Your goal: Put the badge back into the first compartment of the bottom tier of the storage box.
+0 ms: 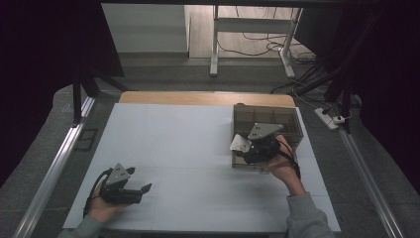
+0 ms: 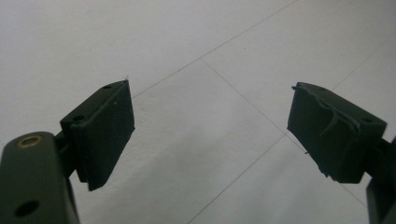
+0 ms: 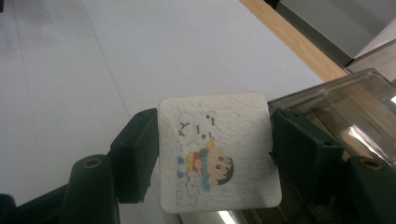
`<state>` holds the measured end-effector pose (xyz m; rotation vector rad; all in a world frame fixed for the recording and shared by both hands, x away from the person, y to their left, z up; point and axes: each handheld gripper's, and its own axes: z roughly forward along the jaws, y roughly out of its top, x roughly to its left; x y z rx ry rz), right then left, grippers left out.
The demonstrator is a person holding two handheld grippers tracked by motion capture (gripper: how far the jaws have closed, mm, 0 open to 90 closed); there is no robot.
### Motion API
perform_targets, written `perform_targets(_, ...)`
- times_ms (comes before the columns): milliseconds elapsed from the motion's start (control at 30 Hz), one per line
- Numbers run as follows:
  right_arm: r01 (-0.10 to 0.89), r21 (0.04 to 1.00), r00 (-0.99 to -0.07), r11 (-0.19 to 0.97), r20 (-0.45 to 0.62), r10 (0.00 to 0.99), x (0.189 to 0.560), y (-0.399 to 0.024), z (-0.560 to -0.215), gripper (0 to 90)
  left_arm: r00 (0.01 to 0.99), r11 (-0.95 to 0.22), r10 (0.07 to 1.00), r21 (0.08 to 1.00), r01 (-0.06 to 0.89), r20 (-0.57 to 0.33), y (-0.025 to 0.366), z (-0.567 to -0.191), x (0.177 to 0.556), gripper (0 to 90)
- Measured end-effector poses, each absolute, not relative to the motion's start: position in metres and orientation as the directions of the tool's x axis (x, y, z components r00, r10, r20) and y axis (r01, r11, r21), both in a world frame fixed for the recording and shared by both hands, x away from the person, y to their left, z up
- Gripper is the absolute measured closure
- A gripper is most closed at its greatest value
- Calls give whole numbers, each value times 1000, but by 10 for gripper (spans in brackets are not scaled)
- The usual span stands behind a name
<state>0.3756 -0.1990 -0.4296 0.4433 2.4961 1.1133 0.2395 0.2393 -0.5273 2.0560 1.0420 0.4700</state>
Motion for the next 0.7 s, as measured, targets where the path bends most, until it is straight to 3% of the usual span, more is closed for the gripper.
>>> perform_targets(700,174,698,-878,695,-209,430,392,-218,-448,330,596,-368,803,769,522,-20,239,-528,240,146)
